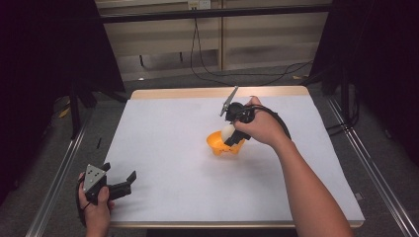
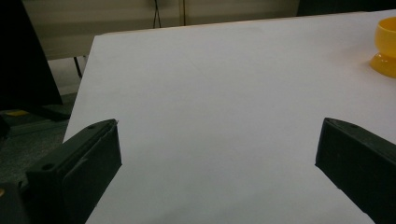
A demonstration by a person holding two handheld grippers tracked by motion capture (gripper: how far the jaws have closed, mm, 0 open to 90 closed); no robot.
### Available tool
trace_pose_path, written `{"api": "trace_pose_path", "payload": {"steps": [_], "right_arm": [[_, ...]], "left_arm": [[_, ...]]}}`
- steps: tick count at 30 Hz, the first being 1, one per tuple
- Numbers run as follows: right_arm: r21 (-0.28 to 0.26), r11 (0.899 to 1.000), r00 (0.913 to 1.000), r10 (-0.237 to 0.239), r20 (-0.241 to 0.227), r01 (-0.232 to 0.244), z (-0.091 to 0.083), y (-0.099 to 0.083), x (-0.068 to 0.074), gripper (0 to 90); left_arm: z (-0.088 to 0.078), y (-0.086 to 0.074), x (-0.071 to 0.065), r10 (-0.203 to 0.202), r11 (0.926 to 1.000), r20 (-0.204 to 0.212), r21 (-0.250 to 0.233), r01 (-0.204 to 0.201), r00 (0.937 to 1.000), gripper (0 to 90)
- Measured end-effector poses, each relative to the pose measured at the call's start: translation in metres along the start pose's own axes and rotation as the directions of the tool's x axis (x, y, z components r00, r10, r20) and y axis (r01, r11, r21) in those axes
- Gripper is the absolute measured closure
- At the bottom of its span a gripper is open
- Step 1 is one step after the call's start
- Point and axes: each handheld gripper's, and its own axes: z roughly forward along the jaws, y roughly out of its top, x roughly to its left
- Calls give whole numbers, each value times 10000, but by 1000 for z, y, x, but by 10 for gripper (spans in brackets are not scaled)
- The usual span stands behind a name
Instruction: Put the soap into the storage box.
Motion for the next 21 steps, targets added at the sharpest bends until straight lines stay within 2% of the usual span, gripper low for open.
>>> {"api": "trace_pose_path", "payload": {"steps": [9,21], "right_arm": [[197,9997,9998,-116,-132,118,11,9,1,229],[291,9995,9999,-122,-96,124,16,8,-2,229]], "left_arm": [[0,0,0,-18,10000,-7,-20,18,10000,0],[0,0,0,-56,10000,27,-11,56,10000,0]]}}
